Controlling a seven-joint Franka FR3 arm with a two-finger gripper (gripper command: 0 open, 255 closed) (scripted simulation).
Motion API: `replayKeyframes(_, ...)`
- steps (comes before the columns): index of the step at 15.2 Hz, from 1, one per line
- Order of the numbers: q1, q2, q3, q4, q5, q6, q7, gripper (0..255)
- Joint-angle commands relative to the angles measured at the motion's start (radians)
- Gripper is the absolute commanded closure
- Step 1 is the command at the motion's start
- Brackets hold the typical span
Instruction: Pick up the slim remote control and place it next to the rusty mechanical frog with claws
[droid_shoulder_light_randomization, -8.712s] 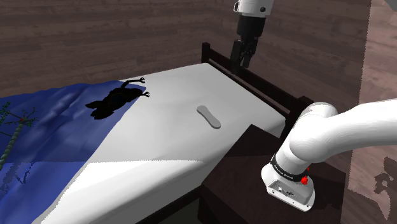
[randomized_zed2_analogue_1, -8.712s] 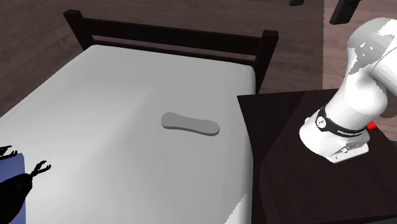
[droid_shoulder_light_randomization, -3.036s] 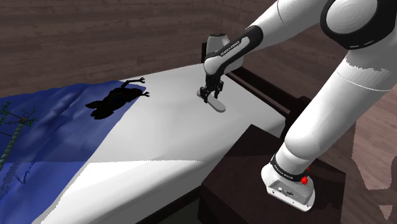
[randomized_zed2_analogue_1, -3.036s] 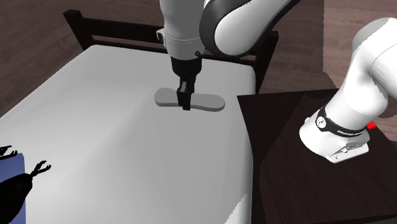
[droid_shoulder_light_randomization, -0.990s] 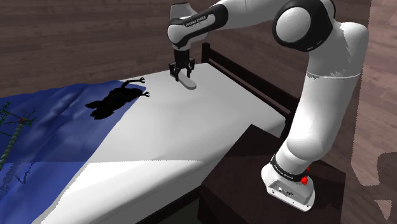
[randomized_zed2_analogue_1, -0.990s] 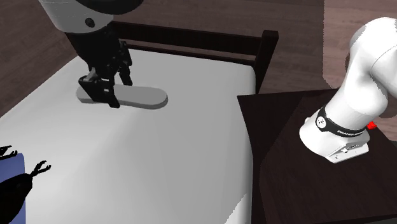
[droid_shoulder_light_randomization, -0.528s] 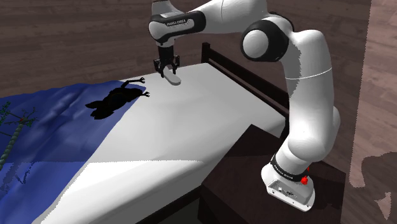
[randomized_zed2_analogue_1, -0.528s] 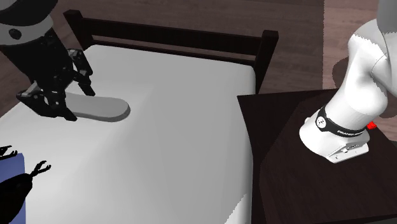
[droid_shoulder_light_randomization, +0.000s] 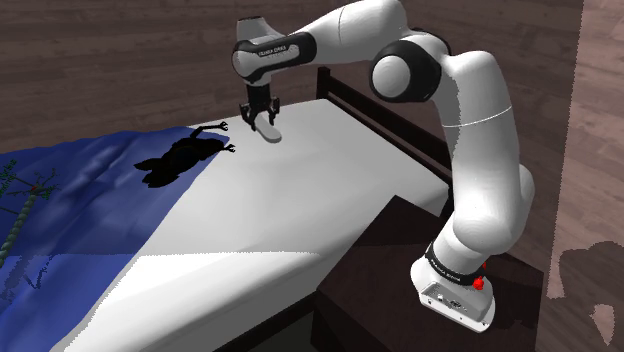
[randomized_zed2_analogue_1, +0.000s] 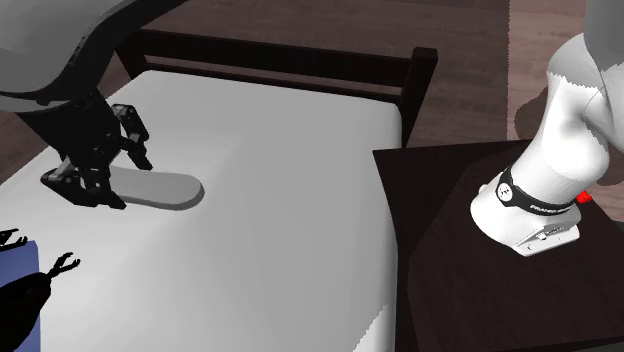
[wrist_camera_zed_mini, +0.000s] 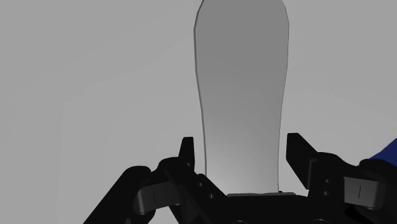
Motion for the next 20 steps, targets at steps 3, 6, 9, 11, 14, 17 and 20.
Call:
replayKeyframes(3, 0.000, 0.014, -0.001, -0.032, -0.001, 0.048, 0.002, 255)
replayKeyframes(6, 0.000, 0.027, -0.001, -0.053, -0.003, 0.081, 0.004, 255)
replayKeyframes(9, 0.000, 0.040, -0.002, -0.071, -0.004, 0.113, 0.005, 255)
replayKeyframes(11, 0.000, 0.051, -0.003, -0.082, -0.005, 0.133, 0.006, 255)
replayKeyframes(14, 0.000, 0.068, -0.003, -0.095, -0.006, 0.164, 0.007, 255)
replayKeyframes(17, 0.001, 0.086, -0.004, -0.106, -0.008, 0.193, 0.008, 255)
replayKeyframes(20, 0.001, 0.106, -0.005, -0.115, -0.009, 0.221, 0.010, 255)
